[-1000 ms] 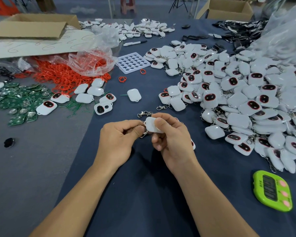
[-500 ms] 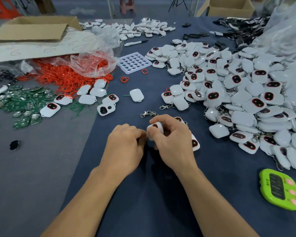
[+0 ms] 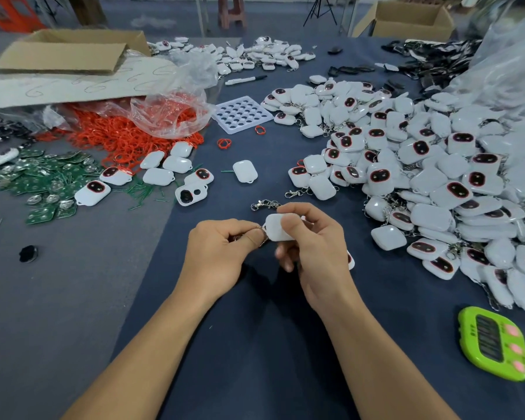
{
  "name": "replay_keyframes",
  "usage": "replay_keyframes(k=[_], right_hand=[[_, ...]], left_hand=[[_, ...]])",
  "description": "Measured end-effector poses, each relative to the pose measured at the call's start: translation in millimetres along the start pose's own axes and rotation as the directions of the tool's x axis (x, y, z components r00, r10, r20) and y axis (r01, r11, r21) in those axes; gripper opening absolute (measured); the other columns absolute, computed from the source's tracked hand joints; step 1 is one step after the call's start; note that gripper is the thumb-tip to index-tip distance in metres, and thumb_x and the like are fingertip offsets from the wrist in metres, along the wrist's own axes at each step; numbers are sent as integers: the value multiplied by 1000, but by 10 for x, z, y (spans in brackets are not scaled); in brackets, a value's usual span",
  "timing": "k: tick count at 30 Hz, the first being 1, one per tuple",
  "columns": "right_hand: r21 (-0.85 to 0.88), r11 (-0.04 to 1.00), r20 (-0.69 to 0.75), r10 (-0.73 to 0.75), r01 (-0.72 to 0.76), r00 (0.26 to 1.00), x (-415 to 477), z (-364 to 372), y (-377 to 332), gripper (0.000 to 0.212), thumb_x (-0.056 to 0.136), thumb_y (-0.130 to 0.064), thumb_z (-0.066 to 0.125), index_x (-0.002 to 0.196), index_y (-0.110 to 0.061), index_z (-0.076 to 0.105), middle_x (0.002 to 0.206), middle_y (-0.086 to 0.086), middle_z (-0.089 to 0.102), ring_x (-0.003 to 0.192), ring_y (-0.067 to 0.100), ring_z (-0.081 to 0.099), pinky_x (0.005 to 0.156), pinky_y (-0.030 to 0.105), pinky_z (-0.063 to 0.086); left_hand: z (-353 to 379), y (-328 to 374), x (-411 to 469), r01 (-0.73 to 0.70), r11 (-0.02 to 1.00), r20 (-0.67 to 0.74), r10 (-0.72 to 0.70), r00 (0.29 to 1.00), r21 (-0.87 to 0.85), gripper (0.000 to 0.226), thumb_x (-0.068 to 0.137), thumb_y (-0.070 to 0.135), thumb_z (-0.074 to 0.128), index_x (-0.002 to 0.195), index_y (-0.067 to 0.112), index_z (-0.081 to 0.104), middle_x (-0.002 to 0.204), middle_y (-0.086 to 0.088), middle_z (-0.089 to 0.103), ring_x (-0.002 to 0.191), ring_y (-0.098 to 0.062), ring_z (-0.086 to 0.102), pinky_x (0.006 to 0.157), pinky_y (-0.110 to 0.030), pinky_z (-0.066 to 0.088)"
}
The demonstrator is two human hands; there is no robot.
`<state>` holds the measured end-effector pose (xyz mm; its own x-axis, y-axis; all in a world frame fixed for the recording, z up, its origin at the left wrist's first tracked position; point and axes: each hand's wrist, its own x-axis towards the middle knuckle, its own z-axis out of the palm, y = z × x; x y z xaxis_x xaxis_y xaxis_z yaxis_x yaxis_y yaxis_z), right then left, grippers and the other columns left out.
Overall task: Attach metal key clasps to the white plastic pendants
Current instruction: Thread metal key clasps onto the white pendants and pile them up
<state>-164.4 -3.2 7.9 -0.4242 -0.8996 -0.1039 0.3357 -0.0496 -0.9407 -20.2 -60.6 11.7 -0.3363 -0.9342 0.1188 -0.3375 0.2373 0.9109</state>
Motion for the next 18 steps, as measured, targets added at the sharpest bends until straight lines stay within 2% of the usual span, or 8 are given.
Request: replay_keyframes(k=[2,5,7,9,12,13,15,18], right_hand=[[-92,995,-17,-52,50,999,-16,3,8,13,95,-6,65,96,-16,73,75,9,72,45,18,55,39,25,38],[-333,930,-20,-173,157,985,-58,33,58,14,85,-19,68,89,-31,73,70,3,68,49,24,57,45,31,47],[-430,880,14,-215,200,977,-81,61,91,14,86,-22,70,90,-36,72,72,5,66,61,32,62,55,41,57],[-426,884,11,-206,191,979,-79,57,98,16,87,-20,70,91,-35,72,71,6,67,59,29,63,55,39,58],[-325,939,-35,-133,114,991,-52,34,67,14,87,-19,64,90,-30,72,64,3,67,49,18,60,45,24,45],[-282,955,-41,-111,95,993,-40,29,58,14,89,-17,62,92,-27,73,66,4,68,48,18,59,43,24,44],[-198,978,-38,-76,67,996,-21,20,51,18,96,-10,59,96,-21,73,74,6,73,49,19,59,41,26,42],[-106,994,-21,-40,38,999,2,-2,31,21,101,-2,55,102,-14,73,81,7,75,53,20,60,41,27,45]], left_hand=[[29,-37,-22,-89,969,-34,100,994,230,17,81,37,64,74,28,76,62,4,61,67,-12,55,63,-27,43],[69,-42,-46,-237,784,24,274,962,573,19,84,28,68,67,20,74,57,4,54,64,-17,48,60,-33,37],[94,-28,-50,-321,622,84,379,922,714,23,76,14,80,58,16,66,52,2,47,56,-21,41,57,-31,29],[124,-22,-72,-357,543,112,431,895,760,28,72,7,81,54,16,60,51,0,45,55,-20,33,58,-32,27],[147,-85,-80,-278,694,9,366,931,664,17,82,12,75,68,20,70,60,4,54,62,-19,42,63,-33,35],[132,-78,-74,-217,782,-30,288,957,585,13,85,18,75,74,25,73,64,6,59,66,-15,48,66,-32,40],[84,-40,-36,-67,943,-112,109,988,325,15,84,27,76,84,41,74,73,16,68,74,-5,59,66,-17,45],[39,-9,9,35,994,-148,-19,989,101,23,84,29,77,83,52,74,70,21,69,64,2,60,60,-6,42]])
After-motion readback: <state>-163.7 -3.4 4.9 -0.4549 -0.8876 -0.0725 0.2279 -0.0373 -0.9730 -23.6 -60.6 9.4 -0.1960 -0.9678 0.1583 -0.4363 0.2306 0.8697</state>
